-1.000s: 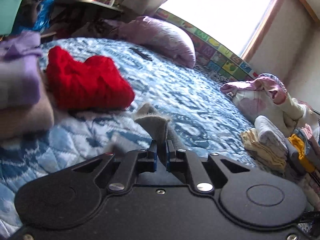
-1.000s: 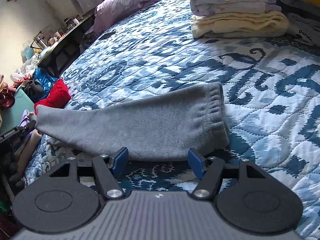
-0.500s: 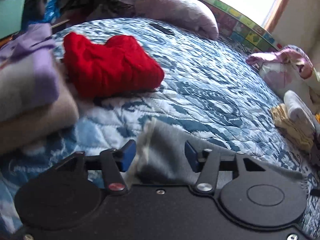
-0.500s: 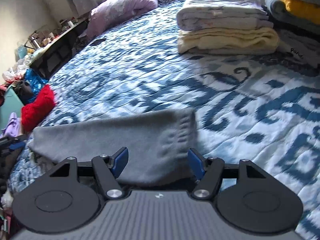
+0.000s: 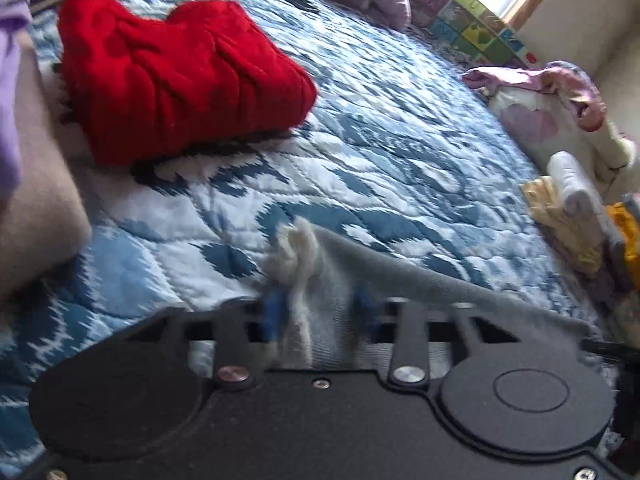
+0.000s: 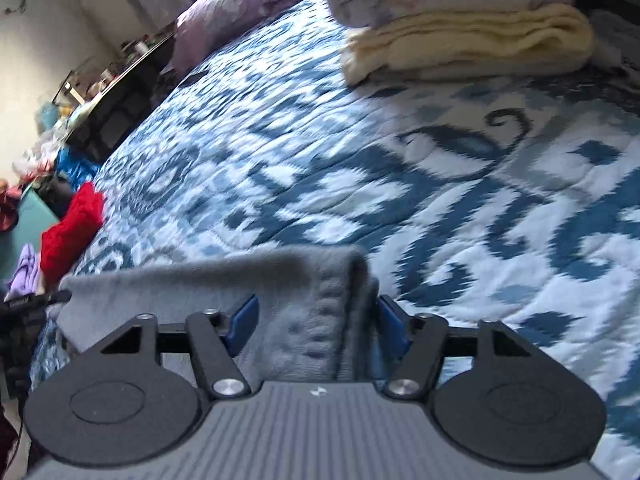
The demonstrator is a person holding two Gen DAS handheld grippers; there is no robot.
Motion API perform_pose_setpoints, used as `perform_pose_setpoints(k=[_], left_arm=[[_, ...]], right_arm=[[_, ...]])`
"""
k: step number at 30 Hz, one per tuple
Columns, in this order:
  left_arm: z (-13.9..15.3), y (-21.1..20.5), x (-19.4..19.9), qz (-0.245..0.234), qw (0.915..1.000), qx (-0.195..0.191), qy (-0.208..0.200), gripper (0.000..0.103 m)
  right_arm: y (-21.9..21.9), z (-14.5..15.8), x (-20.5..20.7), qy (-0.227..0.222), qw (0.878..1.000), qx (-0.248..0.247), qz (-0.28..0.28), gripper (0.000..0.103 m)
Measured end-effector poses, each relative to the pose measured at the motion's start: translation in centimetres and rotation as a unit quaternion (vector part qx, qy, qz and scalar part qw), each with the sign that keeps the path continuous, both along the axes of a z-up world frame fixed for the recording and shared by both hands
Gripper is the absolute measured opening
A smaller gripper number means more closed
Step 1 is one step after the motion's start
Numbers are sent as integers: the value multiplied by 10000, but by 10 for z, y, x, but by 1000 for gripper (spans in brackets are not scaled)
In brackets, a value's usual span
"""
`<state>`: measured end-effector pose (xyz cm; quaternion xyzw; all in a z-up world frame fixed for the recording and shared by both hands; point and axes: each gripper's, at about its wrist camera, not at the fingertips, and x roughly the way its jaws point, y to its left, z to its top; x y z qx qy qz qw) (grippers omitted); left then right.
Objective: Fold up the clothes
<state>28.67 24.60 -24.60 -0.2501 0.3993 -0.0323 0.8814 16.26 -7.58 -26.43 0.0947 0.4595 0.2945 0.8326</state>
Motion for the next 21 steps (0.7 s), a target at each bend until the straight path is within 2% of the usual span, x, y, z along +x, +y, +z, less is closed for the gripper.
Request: perform_pose_setpoints(k=[2,3,4,9,12,14,16,17,18,19,20,21], left_arm=[[0,-1,-3,25,10000,-79,-43,13],[3,-4,-4,52,10000,-46,-71,12],[7,-6,-5,82,9999,-24,-131,11],[41,-15,-4,159,9981,-112,-593,10],[64,-26,4,79,9964,-120,-838,11],[72,-31,14,61,9955,-215,-925,11],[67,-35,26,110,9962,-202,-840,13],[60,-39,34,122,9975,13,-698,20],[49,-44,43,96,9982,363,-475,27],[38,-47,47,110,9971,727,-188,39],[27,-49,50,138,9939,1088,112,38],[23,-52,47,71,9919,1260,114,38]], right_arm=[[4,0,-4,-38,9999,71,68,51],[5,1,-7,-60,9999,118,88,38],[6,2,-9,-83,9998,165,107,34],[0,25,-21,-395,9985,362,83,32],[-13,49,-15,-494,9970,584,-103,32],[-21,64,-10,-564,9961,634,-256,32],[-29,66,2,-452,9957,680,-427,35],[-30,62,9,-366,9963,572,-531,39],[-29,54,16,-272,9970,369,-629,50],[-27,44,22,-187,9973,134,-696,54],[-26,35,27,-120,9971,-121,-735,54],[-26,30,28,-134,9969,-321,-712,54]])
